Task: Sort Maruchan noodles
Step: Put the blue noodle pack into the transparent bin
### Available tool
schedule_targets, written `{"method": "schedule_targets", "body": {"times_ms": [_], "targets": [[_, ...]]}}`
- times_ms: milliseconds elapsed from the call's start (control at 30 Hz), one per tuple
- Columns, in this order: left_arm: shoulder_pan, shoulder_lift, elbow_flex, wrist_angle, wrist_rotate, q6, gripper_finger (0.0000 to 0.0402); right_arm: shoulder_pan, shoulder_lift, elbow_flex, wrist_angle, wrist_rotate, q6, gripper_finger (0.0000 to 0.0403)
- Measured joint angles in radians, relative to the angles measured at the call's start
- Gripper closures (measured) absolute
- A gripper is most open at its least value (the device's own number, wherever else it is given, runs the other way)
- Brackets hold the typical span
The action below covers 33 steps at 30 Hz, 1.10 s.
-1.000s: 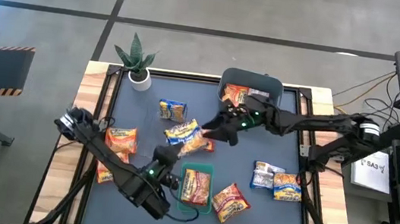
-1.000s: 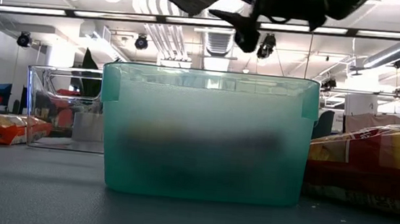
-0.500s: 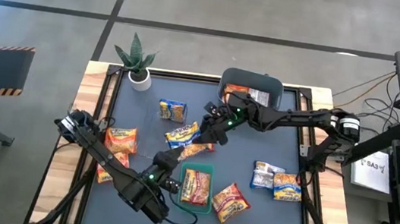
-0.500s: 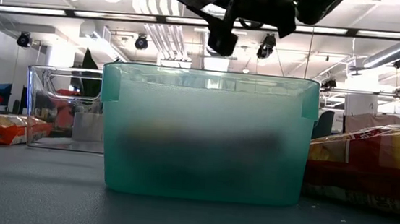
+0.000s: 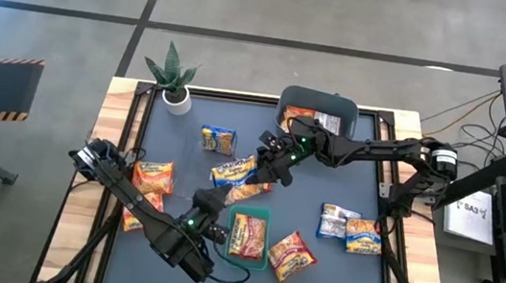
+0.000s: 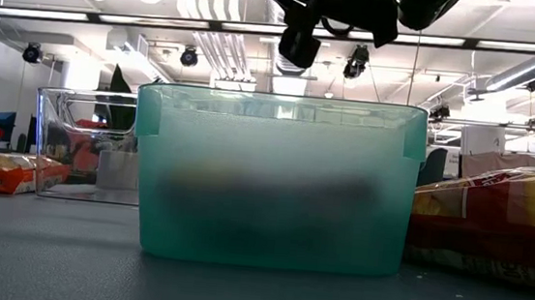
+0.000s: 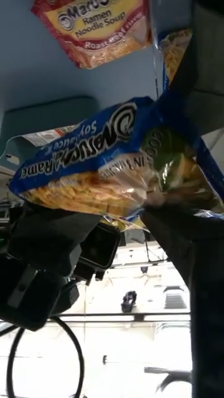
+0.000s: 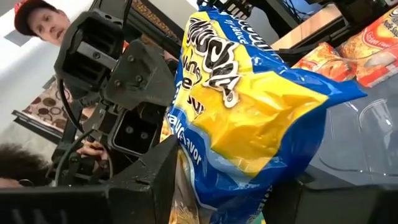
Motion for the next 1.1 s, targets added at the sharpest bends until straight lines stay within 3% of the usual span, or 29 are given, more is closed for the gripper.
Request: {"method": "schedule_targets", "body": {"times_ms": [400,733,1100], "targets": [[0.0,-0.029,0.0,-0.049,-0.016,-0.318,0.0172,0.0,-0.033,-0.002,0.004,0.027,-0.05,0.0255],[0.0,-0.043,0.0,-0.046,-0.017,-0.357,0.0144,0.0,-0.047,-0.007,0.016,0.061,-0.054,0.0256],[0.015,-0.043,0.0,-0.04,-0.013,-0.299,0.0108,-0.015,-0.046,-0.007,0.025,0.069,0.088,0.0258]]}}
